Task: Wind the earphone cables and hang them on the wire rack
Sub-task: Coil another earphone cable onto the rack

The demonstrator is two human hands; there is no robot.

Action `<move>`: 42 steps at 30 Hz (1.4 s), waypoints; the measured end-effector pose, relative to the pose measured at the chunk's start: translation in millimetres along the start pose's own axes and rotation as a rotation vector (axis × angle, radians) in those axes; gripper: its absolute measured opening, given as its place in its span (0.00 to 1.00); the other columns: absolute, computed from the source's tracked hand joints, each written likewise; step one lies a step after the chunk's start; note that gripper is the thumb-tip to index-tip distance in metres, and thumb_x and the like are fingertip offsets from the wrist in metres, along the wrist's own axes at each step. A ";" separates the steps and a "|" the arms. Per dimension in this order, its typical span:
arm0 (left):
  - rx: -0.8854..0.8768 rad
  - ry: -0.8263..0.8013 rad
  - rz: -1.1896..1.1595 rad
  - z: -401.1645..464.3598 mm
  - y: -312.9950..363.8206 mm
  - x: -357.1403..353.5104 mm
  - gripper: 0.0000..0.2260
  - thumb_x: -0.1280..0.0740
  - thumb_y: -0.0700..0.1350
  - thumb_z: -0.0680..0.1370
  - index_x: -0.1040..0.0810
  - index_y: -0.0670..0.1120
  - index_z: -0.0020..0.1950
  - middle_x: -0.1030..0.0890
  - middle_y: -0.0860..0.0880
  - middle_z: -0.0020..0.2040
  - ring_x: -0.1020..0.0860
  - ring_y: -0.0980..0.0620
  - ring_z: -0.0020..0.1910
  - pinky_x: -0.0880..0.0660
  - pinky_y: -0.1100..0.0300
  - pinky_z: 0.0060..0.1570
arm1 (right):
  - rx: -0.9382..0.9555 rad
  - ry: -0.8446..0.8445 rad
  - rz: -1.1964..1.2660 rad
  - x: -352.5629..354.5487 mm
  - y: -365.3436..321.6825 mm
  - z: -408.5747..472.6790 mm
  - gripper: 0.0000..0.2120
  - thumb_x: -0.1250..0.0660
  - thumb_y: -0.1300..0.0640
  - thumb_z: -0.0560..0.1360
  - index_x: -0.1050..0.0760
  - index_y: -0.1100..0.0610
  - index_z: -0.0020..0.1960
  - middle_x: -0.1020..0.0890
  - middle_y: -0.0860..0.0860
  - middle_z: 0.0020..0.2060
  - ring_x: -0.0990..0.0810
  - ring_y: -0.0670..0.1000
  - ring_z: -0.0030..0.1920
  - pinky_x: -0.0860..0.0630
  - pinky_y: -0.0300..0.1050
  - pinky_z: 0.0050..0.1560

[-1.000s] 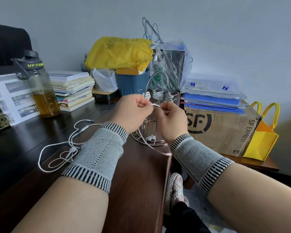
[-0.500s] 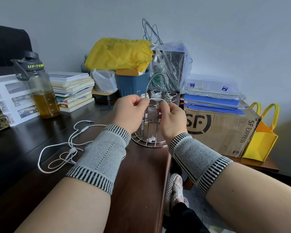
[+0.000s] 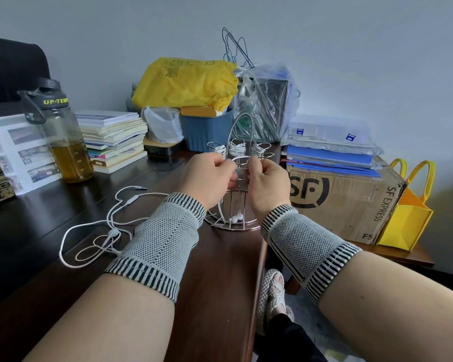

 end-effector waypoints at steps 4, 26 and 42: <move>0.013 0.005 -0.019 3.5 -7.6 2.2 0.15 0.38 0.44 0.74 0.24 0.48 0.27 0.15 0.51 0.34 0.16 0.48 0.43 0.20 0.44 0.50 | -0.003 0.001 0.012 1.0 0.2 0.0 0.21 0.40 0.51 0.80 0.33 0.53 0.29 0.31 0.46 0.23 0.34 0.47 0.26 0.35 0.43 0.32; 0.041 -0.038 0.072 1.6 -14.8 1.0 0.13 0.36 0.48 0.71 0.21 0.48 0.27 0.16 0.44 0.38 0.16 0.42 0.42 0.20 0.41 0.47 | -0.068 0.039 -0.019 3.8 10.9 6.1 0.20 0.36 0.50 0.76 0.24 0.65 0.34 0.26 0.51 0.25 0.31 0.49 0.27 0.32 0.42 0.32; 0.107 -0.079 0.163 -2.2 -22.9 -6.1 0.17 0.38 0.44 0.75 0.25 0.46 0.26 0.16 0.49 0.36 0.17 0.46 0.45 0.20 0.46 0.51 | -0.148 0.052 0.016 4.0 36.7 0.8 0.10 0.34 0.52 0.72 0.23 0.58 0.36 0.17 0.54 0.35 0.18 0.55 0.38 0.20 0.56 0.46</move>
Point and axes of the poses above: each hand's wrist, its own z-axis towards the middle knuckle, its own x-axis out of the back of the hand, y = z × x, the point moved 8 cm from there along z, towards the middle knuckle
